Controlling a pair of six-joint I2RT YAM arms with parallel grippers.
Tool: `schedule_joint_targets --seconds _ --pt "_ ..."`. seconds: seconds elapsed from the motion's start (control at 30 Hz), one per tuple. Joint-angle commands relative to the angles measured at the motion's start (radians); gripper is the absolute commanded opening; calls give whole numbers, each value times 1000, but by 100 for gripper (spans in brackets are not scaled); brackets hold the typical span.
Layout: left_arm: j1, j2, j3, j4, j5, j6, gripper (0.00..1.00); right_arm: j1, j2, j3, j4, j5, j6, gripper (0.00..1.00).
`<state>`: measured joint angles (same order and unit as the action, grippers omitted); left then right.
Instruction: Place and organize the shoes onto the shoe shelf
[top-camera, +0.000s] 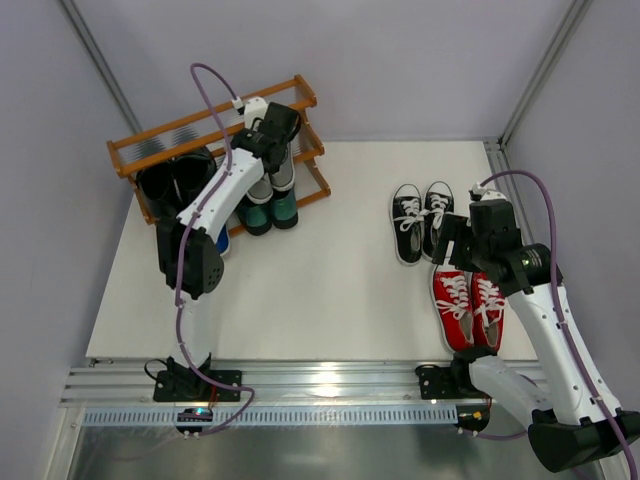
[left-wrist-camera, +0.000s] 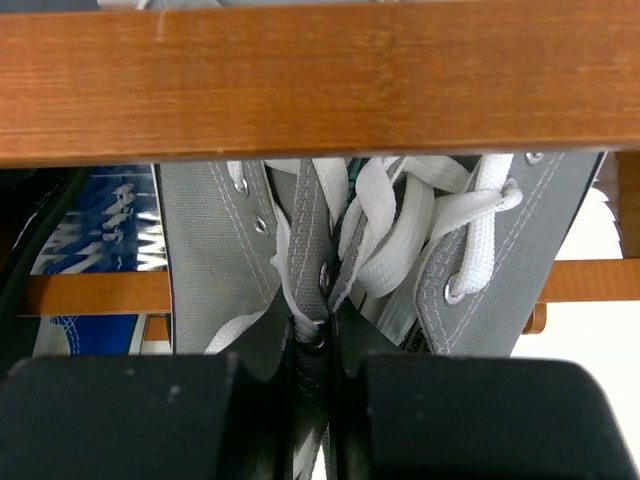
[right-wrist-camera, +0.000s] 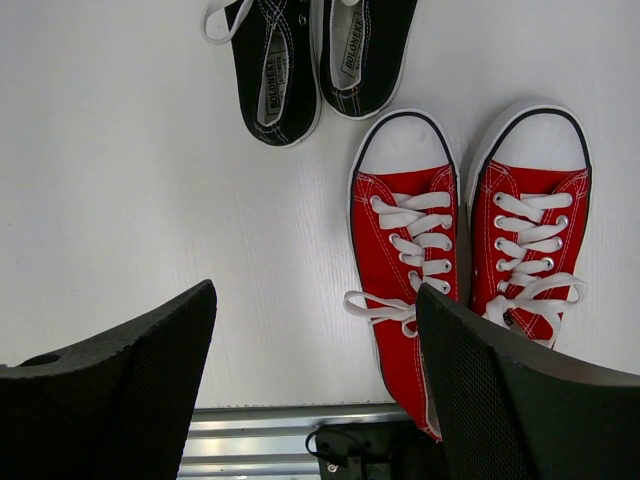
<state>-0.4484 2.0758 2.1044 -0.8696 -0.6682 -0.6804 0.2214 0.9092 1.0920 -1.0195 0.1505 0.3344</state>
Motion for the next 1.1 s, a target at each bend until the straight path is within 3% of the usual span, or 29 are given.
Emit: schedule_joint_targets --seconds 0.0,0.27,0.83,0.87,1.07 --pt "13 -42 36 187 -74 -33 0 6 -15 5 13 12 -18 81" --pt "24 -57 17 259 -88 -59 0 9 -16 -18 27 11 -21 81" --pt "43 -23 36 173 -65 -237 1 12 -7 -26 41 23 -28 81" --pt "45 -22 37 163 -51 -249 12 10 -10 -27 42 23 -29 81" --pt "45 -23 39 119 -22 -283 47 12 -15 -30 44 29 -29 81"
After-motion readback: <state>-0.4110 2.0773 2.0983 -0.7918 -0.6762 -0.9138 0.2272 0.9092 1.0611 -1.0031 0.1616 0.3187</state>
